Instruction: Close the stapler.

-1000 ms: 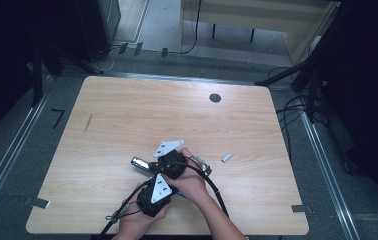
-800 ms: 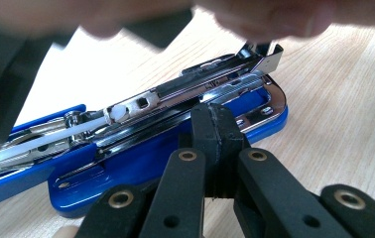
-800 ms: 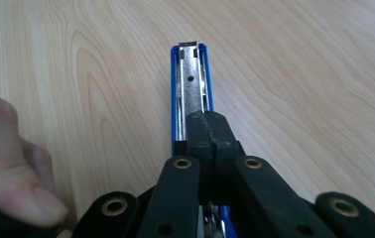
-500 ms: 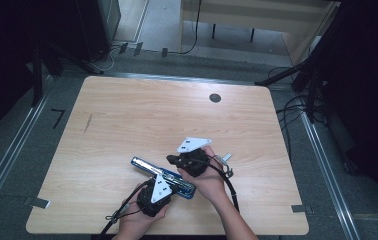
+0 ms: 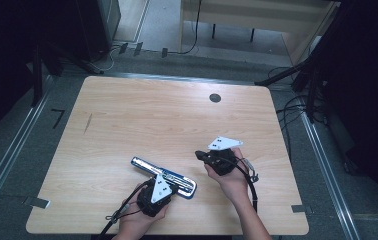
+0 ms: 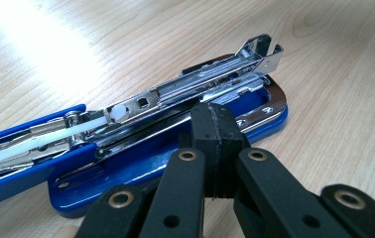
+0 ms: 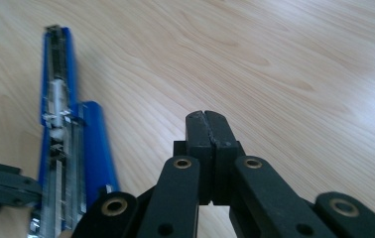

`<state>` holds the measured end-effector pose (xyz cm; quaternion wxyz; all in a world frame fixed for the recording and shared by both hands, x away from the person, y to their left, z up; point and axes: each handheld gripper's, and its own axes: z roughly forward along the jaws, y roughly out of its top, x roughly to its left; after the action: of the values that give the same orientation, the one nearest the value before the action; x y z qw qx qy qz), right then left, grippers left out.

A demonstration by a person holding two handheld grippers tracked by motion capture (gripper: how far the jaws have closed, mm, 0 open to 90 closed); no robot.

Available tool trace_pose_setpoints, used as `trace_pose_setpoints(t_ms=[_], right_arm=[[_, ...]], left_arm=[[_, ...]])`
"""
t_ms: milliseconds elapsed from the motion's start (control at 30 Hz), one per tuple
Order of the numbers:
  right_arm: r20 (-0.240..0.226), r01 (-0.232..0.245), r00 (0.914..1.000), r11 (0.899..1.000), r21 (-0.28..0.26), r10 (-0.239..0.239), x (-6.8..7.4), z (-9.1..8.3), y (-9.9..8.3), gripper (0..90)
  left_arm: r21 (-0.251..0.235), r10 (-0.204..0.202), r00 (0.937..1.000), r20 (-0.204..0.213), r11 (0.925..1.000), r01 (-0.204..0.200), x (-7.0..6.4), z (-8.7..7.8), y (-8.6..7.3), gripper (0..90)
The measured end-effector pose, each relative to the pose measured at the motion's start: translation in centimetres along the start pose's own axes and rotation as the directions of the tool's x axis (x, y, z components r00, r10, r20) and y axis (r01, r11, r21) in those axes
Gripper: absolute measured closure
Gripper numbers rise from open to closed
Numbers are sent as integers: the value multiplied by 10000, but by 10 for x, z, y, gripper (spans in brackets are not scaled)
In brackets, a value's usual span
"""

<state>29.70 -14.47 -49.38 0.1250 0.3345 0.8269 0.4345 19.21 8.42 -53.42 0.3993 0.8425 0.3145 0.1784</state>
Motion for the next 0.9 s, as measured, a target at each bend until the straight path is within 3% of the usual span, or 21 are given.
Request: trace_pose_setpoints(t_ms=[233, 433, 900], right_arm=[[639, -449, 9970, 9989, 113, 441, -21, -6, -14, 900], [1095, -545, 9927, 9977, 391, 500, -31, -6, -19, 900], [1616, -1138, 9817, 9906, 763, 1003, -50, -3, -43, 900]], left_arm=[[27, 65, 10000, -7, 10000, -65, 0, 0, 0, 900], [34, 57, 10000, -9, 10000, -57, 0, 0, 0, 900], [12, 52, 10000, -20, 10000, -52, 0, 0, 0, 900]])
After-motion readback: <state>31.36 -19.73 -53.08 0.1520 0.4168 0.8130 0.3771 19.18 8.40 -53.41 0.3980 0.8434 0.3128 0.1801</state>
